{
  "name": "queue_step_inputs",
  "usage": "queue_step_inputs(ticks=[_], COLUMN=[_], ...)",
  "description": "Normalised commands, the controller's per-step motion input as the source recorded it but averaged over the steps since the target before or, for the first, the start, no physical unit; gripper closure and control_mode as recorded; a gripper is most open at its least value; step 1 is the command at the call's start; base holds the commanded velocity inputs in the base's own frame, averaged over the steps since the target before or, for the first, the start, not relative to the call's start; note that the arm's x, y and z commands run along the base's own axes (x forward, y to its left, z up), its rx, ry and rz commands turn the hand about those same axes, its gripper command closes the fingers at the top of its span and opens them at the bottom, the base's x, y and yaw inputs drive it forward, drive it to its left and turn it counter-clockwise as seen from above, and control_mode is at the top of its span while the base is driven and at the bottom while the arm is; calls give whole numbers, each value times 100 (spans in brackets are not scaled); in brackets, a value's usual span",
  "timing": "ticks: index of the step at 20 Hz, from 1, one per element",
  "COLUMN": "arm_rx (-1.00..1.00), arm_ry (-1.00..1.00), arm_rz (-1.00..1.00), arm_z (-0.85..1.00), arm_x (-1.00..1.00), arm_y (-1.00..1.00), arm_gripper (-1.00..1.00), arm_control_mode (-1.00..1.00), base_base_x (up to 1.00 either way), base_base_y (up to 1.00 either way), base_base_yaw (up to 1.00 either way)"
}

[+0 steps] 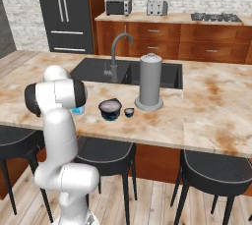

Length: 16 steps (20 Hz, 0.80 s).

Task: Stack the yogurt containers by placing the smaller containers on top of the larger containers.

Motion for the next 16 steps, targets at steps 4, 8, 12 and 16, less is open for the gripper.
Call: queue_step_inputs(ticks=[4, 8, 12, 16], arm_rx=[0, 0, 0, 0], arm_ry=[0, 0, 0, 0], arm_rz=[0, 0, 0, 0], arm_z=[-10, -11, -6, 0], arm_x=[12, 7, 7, 3], arm_y=[3, 2, 1, 5], arm_gripper=[100, 100, 100, 100], arm_control_mode=[-100, -100, -100, -100], base_base_x=[0, 0, 0, 0], base_base_y=[0, 0, 0, 0], base_base_yaw=[0, 0, 0, 0])
